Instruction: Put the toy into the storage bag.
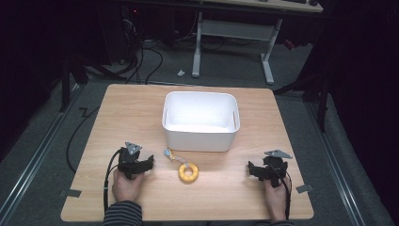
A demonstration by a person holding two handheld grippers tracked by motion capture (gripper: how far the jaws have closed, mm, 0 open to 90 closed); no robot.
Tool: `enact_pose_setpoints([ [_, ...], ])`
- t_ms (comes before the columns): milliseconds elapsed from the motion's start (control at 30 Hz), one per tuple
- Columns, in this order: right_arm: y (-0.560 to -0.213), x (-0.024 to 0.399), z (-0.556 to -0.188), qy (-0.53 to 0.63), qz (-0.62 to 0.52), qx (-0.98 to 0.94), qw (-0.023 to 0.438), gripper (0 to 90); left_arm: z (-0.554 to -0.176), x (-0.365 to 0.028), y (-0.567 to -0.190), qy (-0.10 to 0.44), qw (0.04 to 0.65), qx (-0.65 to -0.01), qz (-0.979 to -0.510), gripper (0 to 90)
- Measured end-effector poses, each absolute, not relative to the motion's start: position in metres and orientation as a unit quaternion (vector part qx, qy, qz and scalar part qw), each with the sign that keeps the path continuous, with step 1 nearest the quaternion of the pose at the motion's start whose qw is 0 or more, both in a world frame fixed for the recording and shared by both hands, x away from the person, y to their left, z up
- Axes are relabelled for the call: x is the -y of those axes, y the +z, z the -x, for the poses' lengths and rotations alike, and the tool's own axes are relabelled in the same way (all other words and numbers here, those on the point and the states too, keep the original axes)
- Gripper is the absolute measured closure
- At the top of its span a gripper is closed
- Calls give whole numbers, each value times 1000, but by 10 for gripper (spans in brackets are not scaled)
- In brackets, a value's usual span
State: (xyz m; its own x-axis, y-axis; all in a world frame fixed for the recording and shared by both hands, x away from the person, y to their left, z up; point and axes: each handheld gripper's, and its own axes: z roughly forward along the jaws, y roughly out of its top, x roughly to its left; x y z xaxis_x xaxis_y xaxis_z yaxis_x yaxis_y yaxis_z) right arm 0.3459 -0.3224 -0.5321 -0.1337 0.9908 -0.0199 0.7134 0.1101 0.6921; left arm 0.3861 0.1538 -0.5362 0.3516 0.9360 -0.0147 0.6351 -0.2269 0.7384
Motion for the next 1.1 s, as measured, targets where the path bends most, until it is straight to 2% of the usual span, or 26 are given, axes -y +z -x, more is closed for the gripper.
enact_pose_setpoints([
  [1100,-532,320,-345,279,-598,-709,250,63,-386,-156,-536,218,338,-513,-758,256],
])
